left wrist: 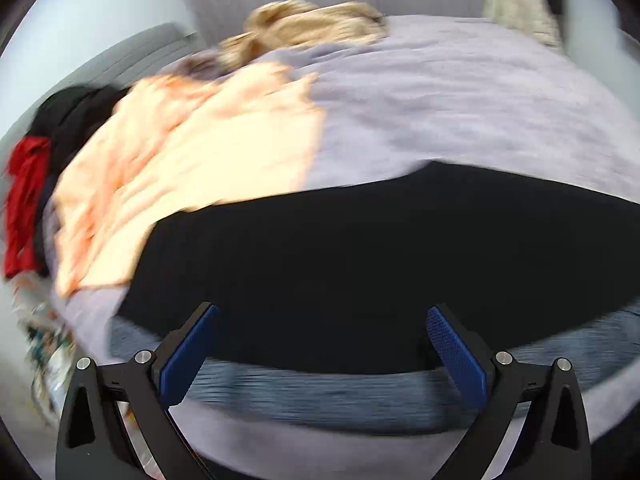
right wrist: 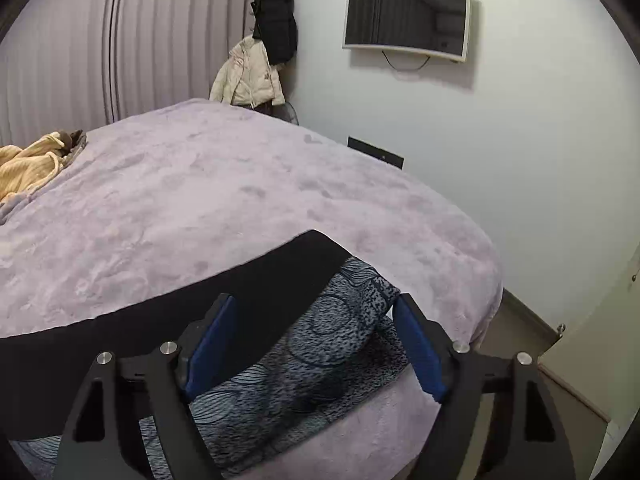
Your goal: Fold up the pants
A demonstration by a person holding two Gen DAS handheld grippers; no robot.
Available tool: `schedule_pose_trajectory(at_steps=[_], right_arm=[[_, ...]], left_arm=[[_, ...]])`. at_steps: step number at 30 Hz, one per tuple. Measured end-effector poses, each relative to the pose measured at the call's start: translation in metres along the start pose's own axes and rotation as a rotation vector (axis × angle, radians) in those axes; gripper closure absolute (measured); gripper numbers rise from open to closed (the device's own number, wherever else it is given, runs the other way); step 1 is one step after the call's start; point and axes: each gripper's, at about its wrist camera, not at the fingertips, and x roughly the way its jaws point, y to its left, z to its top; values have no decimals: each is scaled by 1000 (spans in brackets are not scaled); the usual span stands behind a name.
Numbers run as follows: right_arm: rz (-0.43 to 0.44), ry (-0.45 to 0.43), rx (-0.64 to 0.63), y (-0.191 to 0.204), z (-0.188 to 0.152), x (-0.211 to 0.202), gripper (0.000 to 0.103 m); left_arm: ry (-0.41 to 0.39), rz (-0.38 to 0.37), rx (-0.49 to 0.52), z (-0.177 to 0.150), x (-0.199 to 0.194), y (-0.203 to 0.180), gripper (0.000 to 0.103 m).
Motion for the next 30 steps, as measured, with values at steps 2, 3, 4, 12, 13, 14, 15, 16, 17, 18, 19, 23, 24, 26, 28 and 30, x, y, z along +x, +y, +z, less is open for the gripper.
schedule_pose_trajectory(at_steps=[2,3,4,12,13,14,15,16,17,18,19,23,24,26,28,30], right_arm=[[-23,-31,-37,9,1,-9,20],[-33,-38,-47,9,2,-11,20],[-45,-45,-45,6,3,-12,20],[97,-121,-217,39,5,-45,20],[166,-100,-233,52,0,-47,20],[237,-74,-250,66,-6,-48,20],[315,-43,-275,83,-14,-51,20],[401,-13,-313,104,-25,-56,20],[464,7,-348,120,-35,-60,20],[539,32,-407,141,-49,-66,20],[576,47,-456,155,-58,-70,20],[579,105,-646,186,-93,-65,20],[545,97,-659,178,-97,-60,18],[500,101,-628,157,-94,-49,13],[439,138,-563,126,-84,-30,4],[391,166,-522,106,-72,-16,1]], left_arm=[[-32,-80,88,0,-8,-40,0],[-37,-105,141,-2,-8,-60,0],[-25,-109,192,-6,-4,-75,0],[120,-135,60,-25,13,-29,0],[121,-116,45,-29,12,-21,0],[116,-88,34,-31,9,-14,0],[105,-63,19,-31,5,-8,0],[92,-55,0,-29,2,-5,0],[75,-59,-21,-27,-1,-2,0],[60,-71,-34,-24,-2,-2,0],[58,-73,-32,-22,0,-3,0],[127,-6,-48,-26,23,12,0],[132,-9,-84,-26,25,23,0],[142,-5,-141,-31,24,46,0],[148,20,-166,-41,22,66,0],[165,88,-179,-51,23,84,0]])
